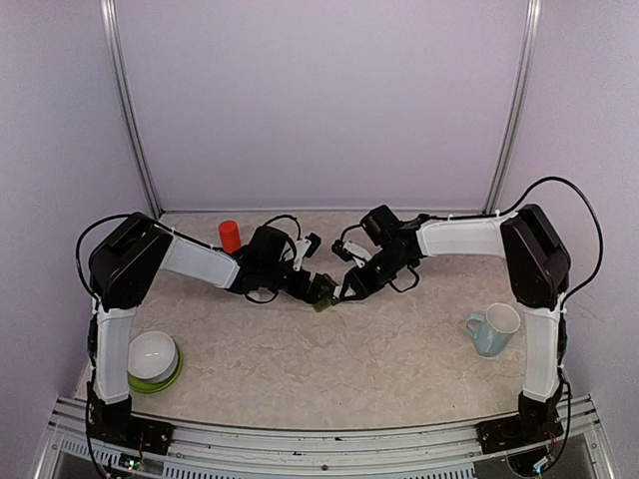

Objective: Sort the pills into containers
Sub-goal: Pour the pill into the compartment of the pill container.

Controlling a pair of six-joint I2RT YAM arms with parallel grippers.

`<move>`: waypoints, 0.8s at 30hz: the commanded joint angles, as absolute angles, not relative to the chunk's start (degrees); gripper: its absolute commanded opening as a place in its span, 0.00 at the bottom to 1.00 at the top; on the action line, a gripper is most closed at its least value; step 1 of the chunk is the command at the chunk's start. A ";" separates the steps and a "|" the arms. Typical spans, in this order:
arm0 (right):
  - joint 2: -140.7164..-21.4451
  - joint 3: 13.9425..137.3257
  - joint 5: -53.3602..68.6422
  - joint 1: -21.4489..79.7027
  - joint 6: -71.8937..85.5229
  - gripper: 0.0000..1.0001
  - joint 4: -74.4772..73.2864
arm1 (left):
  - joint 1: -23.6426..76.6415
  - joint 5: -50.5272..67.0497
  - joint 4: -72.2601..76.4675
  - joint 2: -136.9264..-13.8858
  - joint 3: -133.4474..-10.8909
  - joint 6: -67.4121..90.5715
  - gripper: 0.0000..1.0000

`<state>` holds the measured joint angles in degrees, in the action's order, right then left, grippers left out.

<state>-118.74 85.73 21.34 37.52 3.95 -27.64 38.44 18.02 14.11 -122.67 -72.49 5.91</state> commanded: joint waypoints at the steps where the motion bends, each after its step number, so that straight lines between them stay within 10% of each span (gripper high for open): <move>1: -119.97 89.80 22.54 38.50 4.61 0.00 -30.63 | 38.52 18.02 13.54 -124.02 -73.96 5.19 0.99; 24: -122.35 95.72 23.16 38.50 4.05 0.00 -36.78 | 38.68 18.81 13.38 -124.24 -74.02 5.00 0.99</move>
